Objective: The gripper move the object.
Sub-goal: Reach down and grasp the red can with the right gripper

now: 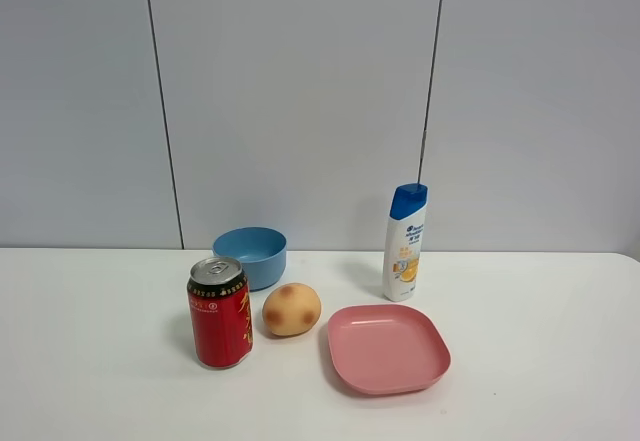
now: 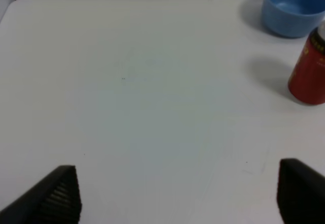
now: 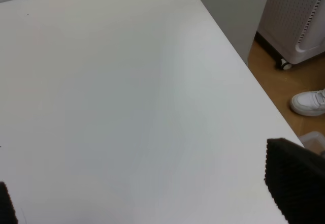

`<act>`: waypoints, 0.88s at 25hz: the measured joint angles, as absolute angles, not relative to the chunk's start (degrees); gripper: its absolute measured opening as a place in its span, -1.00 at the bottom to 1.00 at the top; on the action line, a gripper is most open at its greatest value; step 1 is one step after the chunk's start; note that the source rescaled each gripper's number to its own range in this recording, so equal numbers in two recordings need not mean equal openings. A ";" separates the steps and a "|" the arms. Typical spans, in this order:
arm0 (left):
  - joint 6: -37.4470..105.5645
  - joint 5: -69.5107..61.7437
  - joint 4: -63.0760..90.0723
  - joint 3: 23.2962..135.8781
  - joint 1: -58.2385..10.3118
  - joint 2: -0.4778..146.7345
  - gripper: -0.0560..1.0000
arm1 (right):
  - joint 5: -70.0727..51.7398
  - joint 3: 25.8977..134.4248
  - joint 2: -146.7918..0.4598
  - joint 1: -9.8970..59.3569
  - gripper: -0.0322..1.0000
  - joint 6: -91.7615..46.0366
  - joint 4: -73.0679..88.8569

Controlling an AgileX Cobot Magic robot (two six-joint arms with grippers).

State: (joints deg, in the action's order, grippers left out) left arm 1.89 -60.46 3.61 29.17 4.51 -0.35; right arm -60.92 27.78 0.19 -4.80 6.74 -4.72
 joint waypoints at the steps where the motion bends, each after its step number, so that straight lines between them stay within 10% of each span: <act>1: 1.89 -60.46 3.61 29.17 4.51 -0.35 1.00 | -60.92 27.78 0.19 -4.80 0.98 6.74 -4.72; 22: 1.89 -60.46 3.61 29.17 4.51 -0.35 1.00 | -60.92 27.78 0.19 -4.80 1.00 6.74 -4.72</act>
